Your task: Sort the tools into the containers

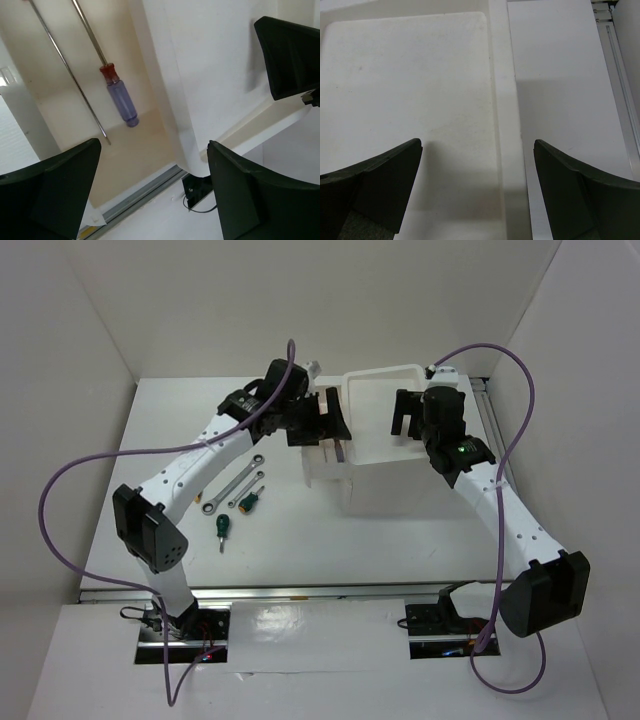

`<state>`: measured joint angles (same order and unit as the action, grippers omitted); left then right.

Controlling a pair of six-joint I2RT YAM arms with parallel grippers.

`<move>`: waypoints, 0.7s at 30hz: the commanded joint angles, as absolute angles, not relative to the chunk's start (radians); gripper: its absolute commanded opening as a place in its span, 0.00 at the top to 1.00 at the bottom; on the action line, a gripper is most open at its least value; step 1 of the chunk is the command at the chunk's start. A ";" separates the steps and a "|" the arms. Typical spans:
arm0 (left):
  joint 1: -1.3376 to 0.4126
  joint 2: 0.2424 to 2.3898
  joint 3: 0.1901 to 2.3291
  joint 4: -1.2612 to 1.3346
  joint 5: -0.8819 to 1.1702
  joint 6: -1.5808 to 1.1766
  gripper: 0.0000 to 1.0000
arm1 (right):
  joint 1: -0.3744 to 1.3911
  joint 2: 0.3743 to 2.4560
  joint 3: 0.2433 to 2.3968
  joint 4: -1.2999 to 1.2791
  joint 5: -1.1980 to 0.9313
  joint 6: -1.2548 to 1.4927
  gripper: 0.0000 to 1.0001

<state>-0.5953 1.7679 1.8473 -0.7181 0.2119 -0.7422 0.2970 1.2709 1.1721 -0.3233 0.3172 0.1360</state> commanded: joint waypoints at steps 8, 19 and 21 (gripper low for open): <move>-0.617 1.482 1.731 -0.684 -0.319 -0.749 0.00 | 0.305 1.301 1.112 -0.477 0.313 0.169 0.00; -0.561 1.773 1.713 -0.730 -0.471 -0.681 1.00 | 0.305 1.301 1.103 -0.477 0.313 0.169 0.00; -0.593 1.827 1.778 -0.710 -0.471 -0.625 0.99 | 0.305 1.301 1.103 -0.477 0.322 0.169 0.00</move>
<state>-0.5587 1.7939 1.6859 -0.7082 -0.4286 -0.7033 0.2970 1.2701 1.1702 -0.3206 0.3187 0.1356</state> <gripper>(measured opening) 0.019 0.999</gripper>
